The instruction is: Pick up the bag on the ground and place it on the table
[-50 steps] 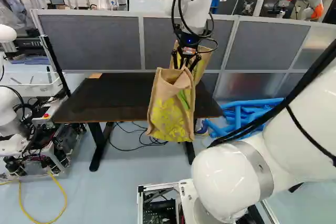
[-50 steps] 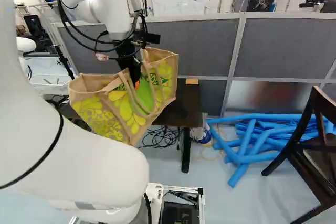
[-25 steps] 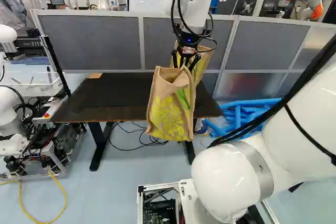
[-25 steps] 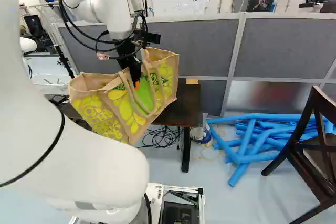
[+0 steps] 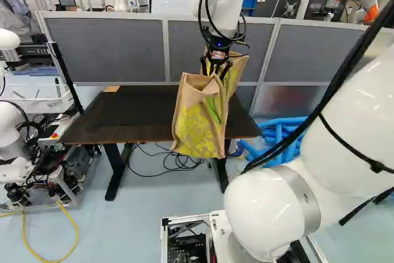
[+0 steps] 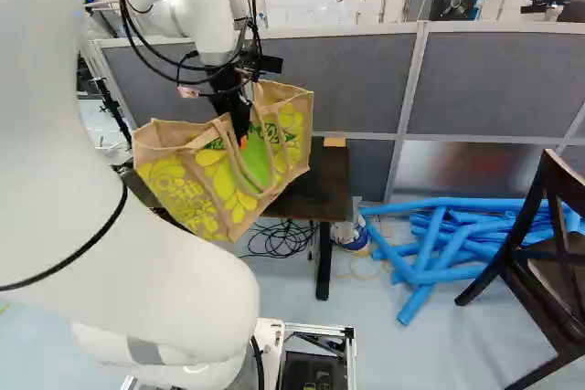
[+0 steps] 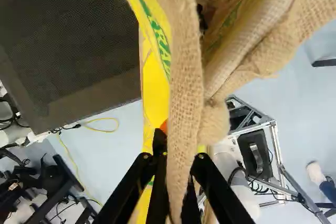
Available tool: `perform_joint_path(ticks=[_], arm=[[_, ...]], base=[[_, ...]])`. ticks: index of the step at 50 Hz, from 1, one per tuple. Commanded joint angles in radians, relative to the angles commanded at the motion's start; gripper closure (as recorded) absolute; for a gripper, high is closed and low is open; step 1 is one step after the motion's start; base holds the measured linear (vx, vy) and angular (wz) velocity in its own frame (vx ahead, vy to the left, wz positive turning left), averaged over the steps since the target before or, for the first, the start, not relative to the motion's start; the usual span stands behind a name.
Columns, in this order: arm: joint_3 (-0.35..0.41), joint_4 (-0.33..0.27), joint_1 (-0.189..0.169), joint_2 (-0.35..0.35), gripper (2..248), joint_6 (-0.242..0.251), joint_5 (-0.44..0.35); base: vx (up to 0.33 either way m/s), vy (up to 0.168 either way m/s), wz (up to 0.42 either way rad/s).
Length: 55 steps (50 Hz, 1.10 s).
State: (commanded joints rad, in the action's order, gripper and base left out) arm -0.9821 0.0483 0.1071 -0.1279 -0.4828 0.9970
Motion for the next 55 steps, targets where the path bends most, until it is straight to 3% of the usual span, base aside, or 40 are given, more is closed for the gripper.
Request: perform_joint_path(ticks=[38, 55], arm=[[-0.148, -0.019, -0.018, 0.152, 229, 0.0, -0.043], [-0.212, -0.02, -0.023, 0.254, 229, 0.0, -0.063]], base=[[0.0, 0.0, 0.0], [0.0, 0.0, 0.0]])
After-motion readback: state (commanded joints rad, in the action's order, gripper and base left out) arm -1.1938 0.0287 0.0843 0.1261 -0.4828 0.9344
